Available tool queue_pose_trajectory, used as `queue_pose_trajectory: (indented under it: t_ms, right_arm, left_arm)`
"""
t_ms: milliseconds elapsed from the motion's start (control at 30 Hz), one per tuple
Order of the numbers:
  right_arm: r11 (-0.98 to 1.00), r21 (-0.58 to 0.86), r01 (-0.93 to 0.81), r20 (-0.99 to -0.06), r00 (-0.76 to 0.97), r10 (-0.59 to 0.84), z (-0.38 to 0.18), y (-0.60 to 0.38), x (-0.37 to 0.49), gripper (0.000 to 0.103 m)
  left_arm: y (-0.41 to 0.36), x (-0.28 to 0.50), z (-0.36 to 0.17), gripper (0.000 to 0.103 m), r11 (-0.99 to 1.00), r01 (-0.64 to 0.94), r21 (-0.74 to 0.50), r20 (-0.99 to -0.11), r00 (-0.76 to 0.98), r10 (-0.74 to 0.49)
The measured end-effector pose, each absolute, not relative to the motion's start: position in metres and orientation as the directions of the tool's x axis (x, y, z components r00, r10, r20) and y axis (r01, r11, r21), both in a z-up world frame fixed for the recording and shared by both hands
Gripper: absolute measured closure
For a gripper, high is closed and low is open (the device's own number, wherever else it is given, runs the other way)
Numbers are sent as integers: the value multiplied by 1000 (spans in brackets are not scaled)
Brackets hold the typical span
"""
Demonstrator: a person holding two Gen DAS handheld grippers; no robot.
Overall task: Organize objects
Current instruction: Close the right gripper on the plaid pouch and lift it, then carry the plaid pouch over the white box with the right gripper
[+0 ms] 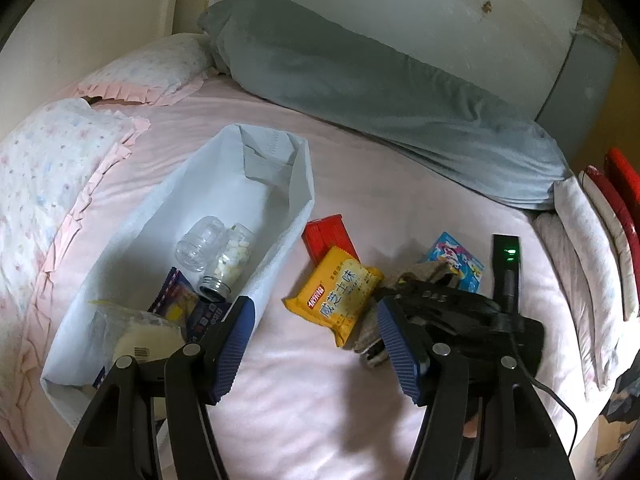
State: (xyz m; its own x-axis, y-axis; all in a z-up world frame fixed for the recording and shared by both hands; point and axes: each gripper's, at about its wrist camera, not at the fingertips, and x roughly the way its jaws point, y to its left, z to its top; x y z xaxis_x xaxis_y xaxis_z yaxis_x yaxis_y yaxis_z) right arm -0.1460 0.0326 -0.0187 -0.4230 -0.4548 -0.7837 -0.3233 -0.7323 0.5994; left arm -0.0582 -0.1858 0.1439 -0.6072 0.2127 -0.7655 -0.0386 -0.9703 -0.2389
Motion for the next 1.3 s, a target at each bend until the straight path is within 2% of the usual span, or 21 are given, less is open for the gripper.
queue_pose_trajectory:
  t_ms: [367, 533, 633, 833, 1067, 1200, 1300]
  right_arm:
    - [-814, 570, -110, -709, -567, -420, 63, 31, -115, 65]
    - [-747, 662, 55, -571, -608, -551, 88, 14, -107, 65]
    - [-718, 675, 169, -509, -598, -619, 100, -10, -104, 65]
    - [-697, 621, 359, -451, -564, -692, 122, -63, -98, 65]
    - [-594, 678, 433, -362, -506, -783, 129, -102, -105, 65]
    - [-547, 700, 459, -355, -441, -824, 122, -124, -109, 65]
    - [-551, 695, 462, -391, -401, -829, 114, -139, -99, 65]
  left_arm:
    - [-191, -52, 155, 41, -973, -29, -230, -742, -641, 195]
    - [-196, -41, 167, 41, -975, -42, -216, -718, -670, 188]
    - [-204, -34, 174, 41, -978, -35, -208, -704, -688, 175]
    - [-229, -23, 187, 37, -977, -3, -214, -679, -718, 151]
    - [-265, -16, 189, 37, -971, 69, -228, -679, -727, 108]
    - [-289, -11, 185, 37, -964, 110, -243, -678, -730, 88]
    - [-303, -9, 178, 37, -957, 142, -253, -691, -718, 76]
